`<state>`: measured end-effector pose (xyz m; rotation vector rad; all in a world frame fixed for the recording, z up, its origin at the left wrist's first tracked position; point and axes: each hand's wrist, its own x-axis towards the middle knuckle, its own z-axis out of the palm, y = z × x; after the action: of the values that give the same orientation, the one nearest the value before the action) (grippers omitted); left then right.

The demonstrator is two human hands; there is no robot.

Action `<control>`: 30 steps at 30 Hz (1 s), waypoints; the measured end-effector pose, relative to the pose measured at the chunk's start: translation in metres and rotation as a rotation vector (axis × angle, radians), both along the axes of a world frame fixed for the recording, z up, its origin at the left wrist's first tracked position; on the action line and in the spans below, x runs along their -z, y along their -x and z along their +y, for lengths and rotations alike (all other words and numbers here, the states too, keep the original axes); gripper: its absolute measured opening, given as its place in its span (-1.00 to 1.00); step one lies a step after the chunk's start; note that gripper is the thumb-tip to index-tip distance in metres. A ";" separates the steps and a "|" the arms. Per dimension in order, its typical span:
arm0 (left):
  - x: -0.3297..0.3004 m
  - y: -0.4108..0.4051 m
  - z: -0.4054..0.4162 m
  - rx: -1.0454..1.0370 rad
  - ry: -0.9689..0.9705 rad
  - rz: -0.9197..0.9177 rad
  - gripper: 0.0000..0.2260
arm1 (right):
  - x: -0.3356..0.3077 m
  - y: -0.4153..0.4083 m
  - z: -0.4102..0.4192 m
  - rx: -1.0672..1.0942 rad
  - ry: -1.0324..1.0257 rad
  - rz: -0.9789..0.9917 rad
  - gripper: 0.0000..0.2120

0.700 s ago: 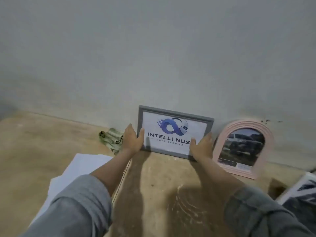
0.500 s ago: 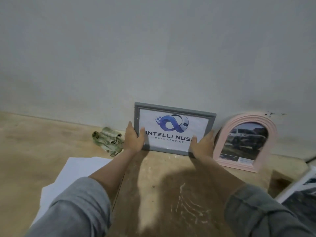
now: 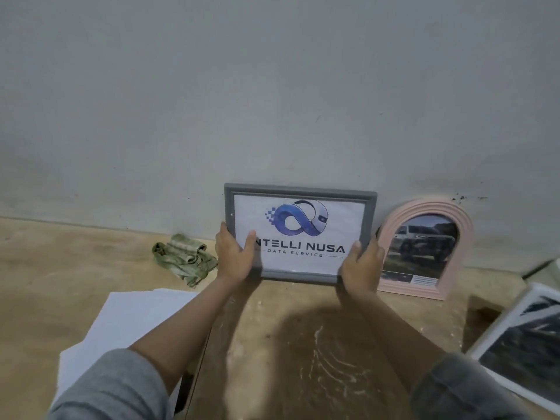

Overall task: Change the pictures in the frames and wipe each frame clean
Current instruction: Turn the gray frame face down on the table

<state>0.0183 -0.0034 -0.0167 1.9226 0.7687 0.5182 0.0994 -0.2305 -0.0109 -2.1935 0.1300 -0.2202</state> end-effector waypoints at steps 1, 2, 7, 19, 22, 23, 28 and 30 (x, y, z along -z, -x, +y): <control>-0.005 0.005 -0.002 -0.013 0.012 -0.017 -0.21 | -0.007 0.006 -0.007 -0.011 -0.023 -0.061 -0.61; -0.012 0.009 -0.006 -0.022 0.021 -0.030 -0.26 | -0.015 0.011 -0.015 -0.044 -0.050 -0.122 -0.67; -0.045 0.034 -0.036 0.049 0.074 -0.068 -0.53 | -0.071 0.052 -0.067 -0.271 -0.182 -0.351 -0.84; -0.188 0.121 -0.230 0.264 0.144 -0.365 -0.12 | -0.107 0.185 -0.126 -0.456 -0.218 -0.668 -0.83; -0.193 0.132 -0.254 0.108 0.068 -0.385 -0.72 | -0.099 0.206 -0.127 -0.464 -0.156 -0.707 -0.69; -0.195 0.136 -0.260 0.065 0.063 -0.391 -0.89 | -0.097 0.209 -0.128 -0.462 -0.131 -0.709 -0.64; -0.187 0.144 -0.265 -0.116 0.088 -0.425 -0.80 | -0.083 0.213 -0.127 -0.564 -0.080 -0.720 -0.65; -0.180 0.148 -0.258 -0.226 0.105 -0.474 -0.72 | -0.078 0.210 -0.130 -0.664 -0.078 -0.706 -0.64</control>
<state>-0.1293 -0.2611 0.1638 1.5358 0.6851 1.0086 -0.1111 -0.3604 0.0674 -1.8415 -0.9427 -0.5715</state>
